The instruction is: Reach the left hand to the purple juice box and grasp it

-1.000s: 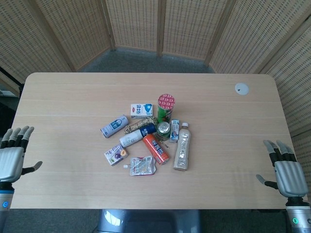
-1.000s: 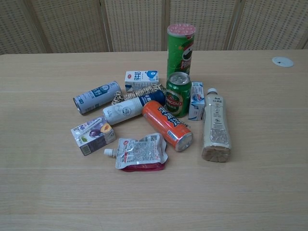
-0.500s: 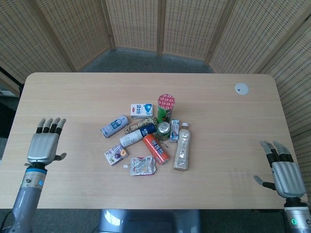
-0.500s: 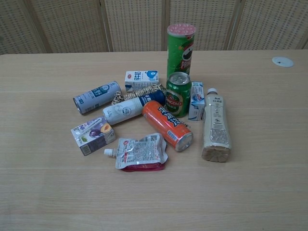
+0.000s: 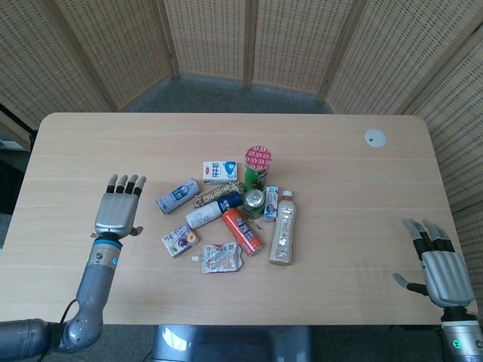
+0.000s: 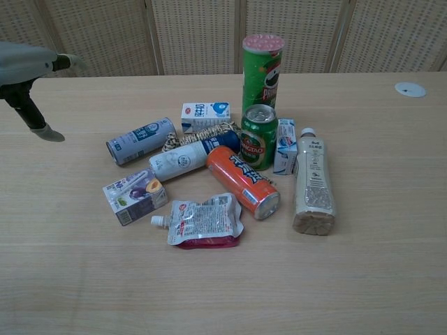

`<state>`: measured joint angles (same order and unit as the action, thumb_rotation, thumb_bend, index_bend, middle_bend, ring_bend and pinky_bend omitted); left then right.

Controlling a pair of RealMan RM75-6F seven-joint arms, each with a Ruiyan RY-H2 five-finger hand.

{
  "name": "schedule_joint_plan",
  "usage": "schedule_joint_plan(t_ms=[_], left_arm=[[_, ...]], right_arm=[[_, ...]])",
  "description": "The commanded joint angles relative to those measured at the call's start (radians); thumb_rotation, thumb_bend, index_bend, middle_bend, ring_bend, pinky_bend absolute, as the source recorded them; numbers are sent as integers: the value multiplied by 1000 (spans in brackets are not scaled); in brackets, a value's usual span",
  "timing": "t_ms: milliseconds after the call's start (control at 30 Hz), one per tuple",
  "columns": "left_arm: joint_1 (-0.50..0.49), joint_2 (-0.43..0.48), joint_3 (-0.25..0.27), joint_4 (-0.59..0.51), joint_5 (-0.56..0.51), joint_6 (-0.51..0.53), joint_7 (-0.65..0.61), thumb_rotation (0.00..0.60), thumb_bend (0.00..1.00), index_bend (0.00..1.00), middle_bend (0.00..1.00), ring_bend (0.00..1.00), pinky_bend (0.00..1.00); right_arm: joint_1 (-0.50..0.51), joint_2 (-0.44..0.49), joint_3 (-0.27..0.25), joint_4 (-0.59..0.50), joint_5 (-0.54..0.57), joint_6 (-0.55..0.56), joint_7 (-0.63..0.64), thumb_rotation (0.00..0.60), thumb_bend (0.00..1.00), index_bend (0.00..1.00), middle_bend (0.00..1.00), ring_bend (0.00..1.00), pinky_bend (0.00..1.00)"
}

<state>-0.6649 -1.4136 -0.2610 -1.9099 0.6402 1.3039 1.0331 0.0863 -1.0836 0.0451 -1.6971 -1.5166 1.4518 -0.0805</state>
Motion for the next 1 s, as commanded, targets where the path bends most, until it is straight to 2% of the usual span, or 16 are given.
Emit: schedule_joint_plan(t_ms=[33, 100, 200, 300, 433, 700, 800, 1000], left_arm=[[-21, 86, 72, 36, 124, -153, -69, 600, 0, 0, 0, 0, 0], [-23, 147, 115, 62, 235, -264, -148, 600, 0, 0, 0, 0, 0], [-11, 208, 178, 122, 441, -368, -293, 600, 0, 0, 0, 0, 0], [-5, 237, 246, 196, 632, -417, -398, 600, 0, 0, 0, 0, 0], [-10, 235, 312, 276, 794, -447, -489, 600, 0, 0, 0, 0, 0], [-20, 172, 395, 391, 963, -464, -543, 576, 0, 0, 0, 0, 0], [-9, 135, 394, 420, 961, -456, -547, 568, 0, 0, 0, 0, 0], [-12, 77, 360, 429, 963, -428, -547, 568, 0, 0, 0, 0, 0]], right_arm=[[0, 1, 2, 2, 3, 0, 3, 581, 0, 0, 0, 0, 0], [1, 2, 2, 1, 4, -1, 5, 579, 0, 0, 0, 0, 0], [0, 3, 2, -3, 4, 0, 4, 582, 0, 0, 0, 0, 0], [0, 4, 2, -8, 2, 3, 0, 583, 0, 0, 0, 0, 0], [0, 3, 2, -13, 4, 1, -4, 582, 0, 0, 0, 0, 0], [-1, 8, 6, -17, 13, 2, 6, 582, 0, 0, 0, 0, 0], [-2, 13, 8, -17, 17, 2, 17, 583, 0, 0, 0, 0, 0], [-3, 19, 11, -18, 21, 3, 33, 581, 0, 0, 0, 0, 0]])
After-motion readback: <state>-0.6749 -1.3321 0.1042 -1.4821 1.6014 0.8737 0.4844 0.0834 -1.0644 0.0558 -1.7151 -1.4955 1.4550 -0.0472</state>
